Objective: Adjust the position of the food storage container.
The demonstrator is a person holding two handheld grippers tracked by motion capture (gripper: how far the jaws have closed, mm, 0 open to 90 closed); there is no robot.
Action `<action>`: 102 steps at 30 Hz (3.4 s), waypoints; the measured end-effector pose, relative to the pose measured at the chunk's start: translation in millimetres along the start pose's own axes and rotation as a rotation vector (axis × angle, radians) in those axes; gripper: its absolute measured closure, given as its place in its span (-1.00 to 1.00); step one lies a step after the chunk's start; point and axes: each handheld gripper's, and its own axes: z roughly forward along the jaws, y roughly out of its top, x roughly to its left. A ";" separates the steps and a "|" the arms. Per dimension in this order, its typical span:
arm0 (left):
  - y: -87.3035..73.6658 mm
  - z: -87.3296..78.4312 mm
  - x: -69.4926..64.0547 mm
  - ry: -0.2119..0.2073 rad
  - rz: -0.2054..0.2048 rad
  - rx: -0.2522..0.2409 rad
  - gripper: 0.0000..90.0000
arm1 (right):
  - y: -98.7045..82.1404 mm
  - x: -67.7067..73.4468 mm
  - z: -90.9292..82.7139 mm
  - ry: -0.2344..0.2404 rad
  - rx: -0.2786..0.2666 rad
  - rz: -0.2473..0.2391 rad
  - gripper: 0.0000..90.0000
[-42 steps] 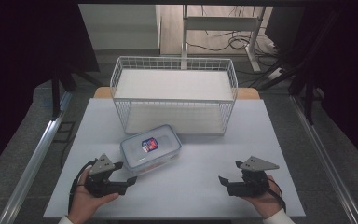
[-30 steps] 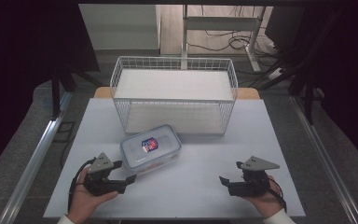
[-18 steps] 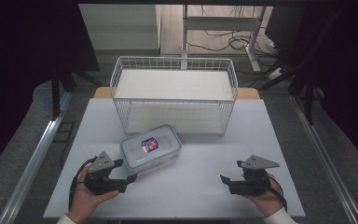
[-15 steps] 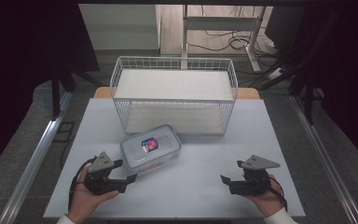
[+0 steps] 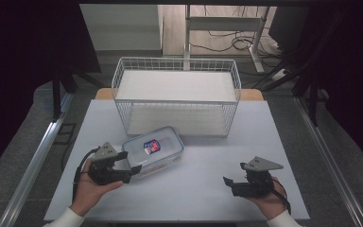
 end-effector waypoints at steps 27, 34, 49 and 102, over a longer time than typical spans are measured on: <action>76.4 70.7 53.3 0.045 0.080 0.116 0.78 | -1.9 -5.6 4.9 0.006 0.016 0.018 -0.59; 85.4 95.6 60.2 0.036 0.094 0.177 1.00 | -2.9 -6.4 6.1 0.015 0.015 0.014 -0.59; 96.3 132.6 60.4 0.100 0.187 0.250 1.00 | -4.3 -8.3 7.9 0.027 0.013 0.008 -0.59; 93.4 133.3 -0.3 -0.063 0.312 0.304 1.00 | -5.1 -10.1 9.3 0.021 0.025 0.002 -0.59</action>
